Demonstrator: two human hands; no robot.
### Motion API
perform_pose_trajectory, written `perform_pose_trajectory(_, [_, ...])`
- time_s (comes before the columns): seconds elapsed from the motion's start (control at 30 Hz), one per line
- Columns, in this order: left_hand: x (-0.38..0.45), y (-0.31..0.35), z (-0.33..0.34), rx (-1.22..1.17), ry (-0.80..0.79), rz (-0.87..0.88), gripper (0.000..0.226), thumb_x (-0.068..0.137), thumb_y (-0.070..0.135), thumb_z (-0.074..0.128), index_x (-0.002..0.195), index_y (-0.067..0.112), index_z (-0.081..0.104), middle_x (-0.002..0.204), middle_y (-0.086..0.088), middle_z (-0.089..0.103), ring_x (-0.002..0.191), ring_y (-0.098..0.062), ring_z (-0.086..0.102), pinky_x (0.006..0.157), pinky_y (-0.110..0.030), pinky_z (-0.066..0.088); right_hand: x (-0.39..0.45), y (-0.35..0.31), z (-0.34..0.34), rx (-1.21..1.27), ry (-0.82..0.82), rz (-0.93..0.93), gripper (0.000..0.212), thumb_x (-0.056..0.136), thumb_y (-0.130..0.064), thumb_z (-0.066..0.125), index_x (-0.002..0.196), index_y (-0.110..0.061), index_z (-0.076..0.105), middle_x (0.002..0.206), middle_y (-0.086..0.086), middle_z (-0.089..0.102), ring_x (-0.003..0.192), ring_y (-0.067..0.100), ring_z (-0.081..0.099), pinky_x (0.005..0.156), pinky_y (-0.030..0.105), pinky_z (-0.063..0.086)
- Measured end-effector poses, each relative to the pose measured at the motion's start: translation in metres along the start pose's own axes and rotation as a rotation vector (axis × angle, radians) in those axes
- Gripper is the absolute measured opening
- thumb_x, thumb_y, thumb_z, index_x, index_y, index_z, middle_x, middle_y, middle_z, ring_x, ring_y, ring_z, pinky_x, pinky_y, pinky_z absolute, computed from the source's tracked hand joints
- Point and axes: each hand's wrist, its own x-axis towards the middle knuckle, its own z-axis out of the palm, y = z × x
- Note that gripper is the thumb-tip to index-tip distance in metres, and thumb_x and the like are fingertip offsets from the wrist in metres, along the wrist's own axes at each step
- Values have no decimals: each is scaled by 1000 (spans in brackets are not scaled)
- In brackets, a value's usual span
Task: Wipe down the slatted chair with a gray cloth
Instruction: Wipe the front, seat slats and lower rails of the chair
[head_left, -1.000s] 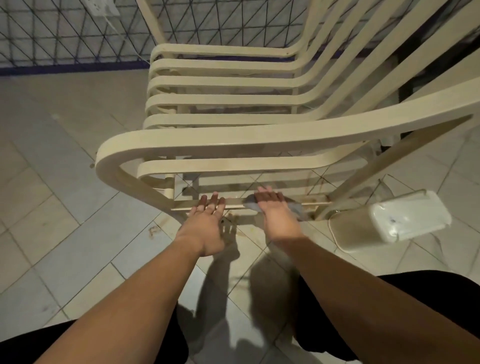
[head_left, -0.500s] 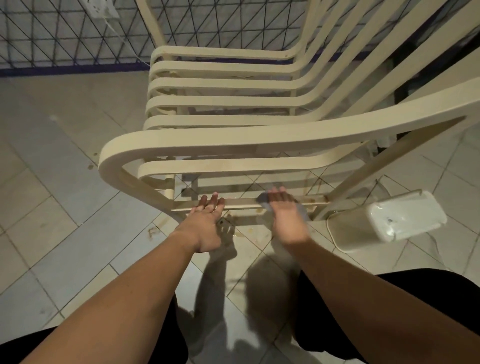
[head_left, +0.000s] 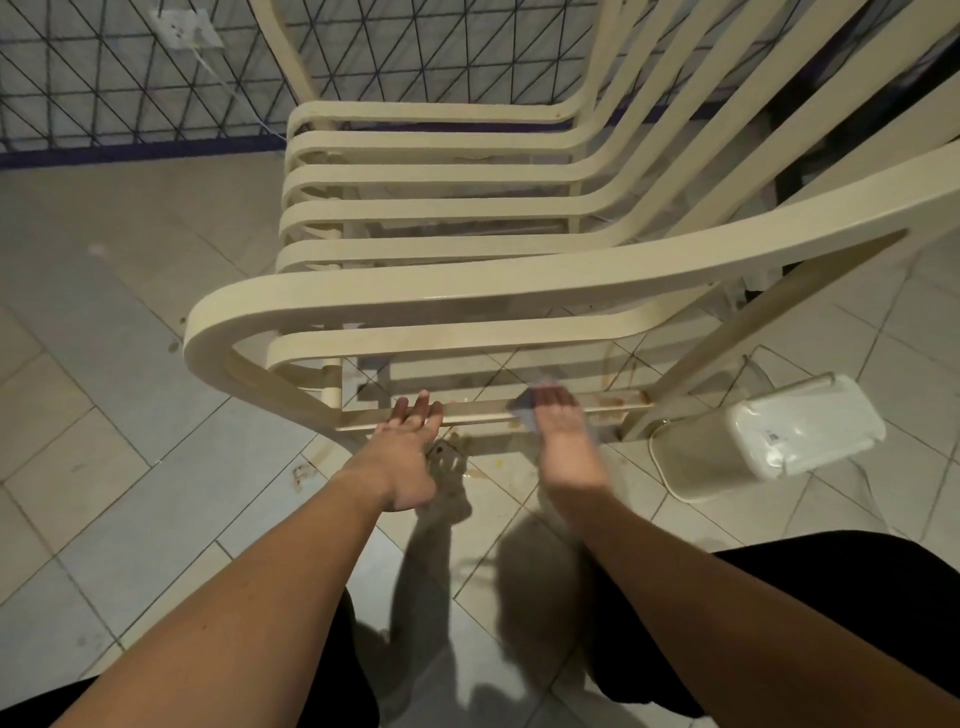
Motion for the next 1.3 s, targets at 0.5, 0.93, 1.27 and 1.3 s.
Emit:
perform_pose_trajectory(0.5, [-2,1,-2,-25,4,7,97,86,3,50,161,26,-7,166,4,-21,153,-23,-20,125,-39,-6,6,-49,-8,983,22,764,38,99,-16,40,125,10,51,121,27,58,114,44,56,99,55,48])
perform_pose_trajectory(0.93, [-3,-3,-2,-61,18,29,95,87,0,48,161,26,-5,166,4,-21,153,-20,-20,125,-39,-6,-29,-15,-21,577,448,402,36,99,-1,44,132,-9,55,123,2,59,118,18,55,106,31,43])
perform_pose_trajectory(1.27, [-1,0,-1,-38,8,8,97,85,2,49,160,27,-8,165,4,-22,153,-20,-21,124,-39,-7,-21,-23,3,238,-119,-156,81,84,19,35,156,-15,24,164,-2,16,152,11,7,121,20,-3])
perform_pose_trajectory(1.3, [0,0,-1,-35,3,7,97,85,2,49,160,26,-8,165,3,-22,153,-20,-21,125,-39,-6,-28,-20,-4,313,-39,-120,76,85,19,36,153,-15,33,161,-1,28,151,10,17,120,15,2])
